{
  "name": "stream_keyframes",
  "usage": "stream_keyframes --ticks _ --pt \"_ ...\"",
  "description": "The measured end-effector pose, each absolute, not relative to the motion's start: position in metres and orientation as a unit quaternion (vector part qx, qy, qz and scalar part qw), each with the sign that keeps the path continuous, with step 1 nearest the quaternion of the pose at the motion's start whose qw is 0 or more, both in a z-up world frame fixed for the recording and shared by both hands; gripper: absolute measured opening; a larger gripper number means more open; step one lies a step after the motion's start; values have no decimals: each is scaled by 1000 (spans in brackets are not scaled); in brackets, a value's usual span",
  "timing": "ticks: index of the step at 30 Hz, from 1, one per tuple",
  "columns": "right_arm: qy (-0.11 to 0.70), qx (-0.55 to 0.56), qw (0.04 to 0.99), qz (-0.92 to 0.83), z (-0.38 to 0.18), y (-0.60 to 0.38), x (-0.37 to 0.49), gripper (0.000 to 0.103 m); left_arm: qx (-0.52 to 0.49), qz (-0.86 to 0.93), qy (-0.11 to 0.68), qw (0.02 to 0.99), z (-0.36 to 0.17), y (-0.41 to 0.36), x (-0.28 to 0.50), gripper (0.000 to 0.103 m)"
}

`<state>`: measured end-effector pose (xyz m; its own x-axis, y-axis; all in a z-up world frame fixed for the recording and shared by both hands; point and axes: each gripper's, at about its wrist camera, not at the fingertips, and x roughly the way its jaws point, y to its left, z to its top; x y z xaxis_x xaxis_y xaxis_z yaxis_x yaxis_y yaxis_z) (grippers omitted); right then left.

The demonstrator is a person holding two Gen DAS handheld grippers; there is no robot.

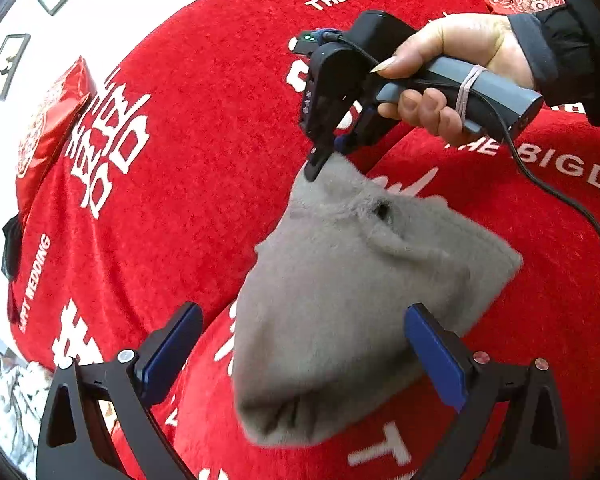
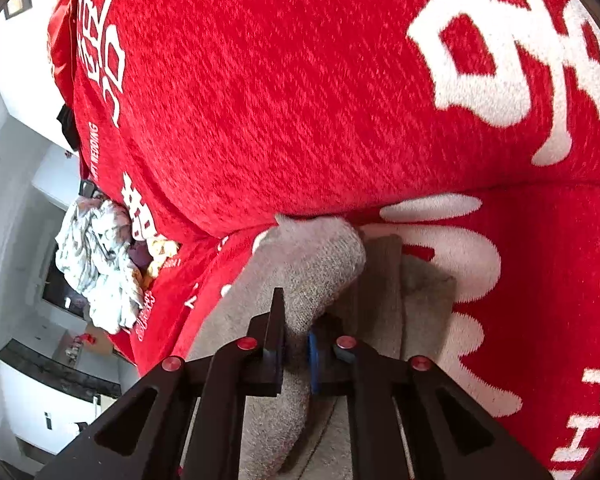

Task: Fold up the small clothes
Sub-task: 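Open the left tool and release the grey sweater edge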

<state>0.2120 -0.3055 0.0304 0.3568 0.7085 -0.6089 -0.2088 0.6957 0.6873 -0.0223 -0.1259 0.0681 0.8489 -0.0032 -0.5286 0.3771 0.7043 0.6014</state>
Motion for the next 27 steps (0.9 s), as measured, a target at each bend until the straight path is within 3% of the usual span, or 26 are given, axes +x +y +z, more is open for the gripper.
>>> stream_keyframes --ticks 2,5,10,11,12,14,20,22,23,25,26,27 --pt "487 255 782 295 30 -305 212 9 401 -112 239 877 64 -139 -25 93" --pt "487 251 775 315 31 -302 205 9 419 -128 220 872 66 -146 -43 94" --pt "502 287 760 296 21 -313 205 19 456 -117 239 849 42 -152 -38 94" --pt "503 290 759 295 18 -315 203 28 451 -116 245 850 41 -152 -35 94" --pt "505 288 760 290 16 -316 200 49 445 -117 250 852 42 -153 -33 94" --pt "512 284 761 279 11 -318 193 66 435 -120 255 855 43 -152 -29 94" --pt "531 286 737 305 -4 -307 181 66 424 -130 262 857 43 -147 -27 90" --pt "546 287 727 300 -14 -299 184 66 417 -140 275 855 43 -146 -21 63" --pt "553 289 724 297 -20 -295 186 63 413 -145 291 850 41 -146 -17 44" --pt "544 286 731 296 -21 -291 188 24 410 -150 300 848 40 -147 -14 32" --pt "544 284 730 299 -20 -288 190 15 409 -153 299 849 41 -148 -16 23" --pt "540 280 734 301 -17 -287 189 14 407 -157 299 849 44 -149 -17 10"
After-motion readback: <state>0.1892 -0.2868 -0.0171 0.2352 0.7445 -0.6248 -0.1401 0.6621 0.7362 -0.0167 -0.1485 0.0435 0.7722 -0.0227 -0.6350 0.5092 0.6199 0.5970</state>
